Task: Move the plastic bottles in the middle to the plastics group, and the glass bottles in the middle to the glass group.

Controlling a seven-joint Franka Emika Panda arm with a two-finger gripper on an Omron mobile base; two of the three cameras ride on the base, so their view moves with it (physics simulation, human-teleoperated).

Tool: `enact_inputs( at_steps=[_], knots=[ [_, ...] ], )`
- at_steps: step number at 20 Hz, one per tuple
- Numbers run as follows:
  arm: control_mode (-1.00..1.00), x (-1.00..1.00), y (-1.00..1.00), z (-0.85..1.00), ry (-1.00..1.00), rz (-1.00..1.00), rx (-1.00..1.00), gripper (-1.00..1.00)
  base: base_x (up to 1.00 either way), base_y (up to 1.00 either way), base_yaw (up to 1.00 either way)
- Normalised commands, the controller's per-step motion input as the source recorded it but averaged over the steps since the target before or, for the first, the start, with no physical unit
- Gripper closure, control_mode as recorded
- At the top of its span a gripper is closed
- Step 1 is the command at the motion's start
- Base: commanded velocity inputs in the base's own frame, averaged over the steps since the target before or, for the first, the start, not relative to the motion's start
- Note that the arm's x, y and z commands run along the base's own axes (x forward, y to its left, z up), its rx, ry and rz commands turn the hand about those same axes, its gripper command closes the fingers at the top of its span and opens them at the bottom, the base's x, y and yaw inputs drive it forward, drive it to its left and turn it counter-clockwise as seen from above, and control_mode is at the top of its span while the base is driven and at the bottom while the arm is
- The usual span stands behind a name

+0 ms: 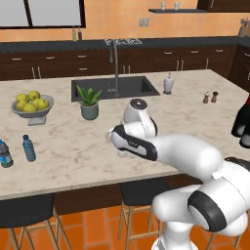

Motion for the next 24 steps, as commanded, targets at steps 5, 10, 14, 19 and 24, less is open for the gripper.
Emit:
enact_inputs(
  at_steps=[5,10,14,19,24],
  knots=[
    [-1.00,-0.02,0.82,0.37,0.09,0.28,-0.04,1.00,0.00,0.00,0.00],
    [-1.00,0.00,0.87,0.04,0.07,0.16,-0.10,1.00,0.00,0.00,0.00],
    [-1.00,0.00,0.33,-0.11,-0.07,0.07,0.00,1.00,0.00,0.00,0.00],
    [-1.00,0.00,0.17,-0.08,-0.11,0.04,0.04,1.00,0.00,0.00,0.00],
    [-1.00,0.06,0.22,0.00,-0.05,0.07,0.14,1.00,0.00,0.00,0.00]
  ],
)
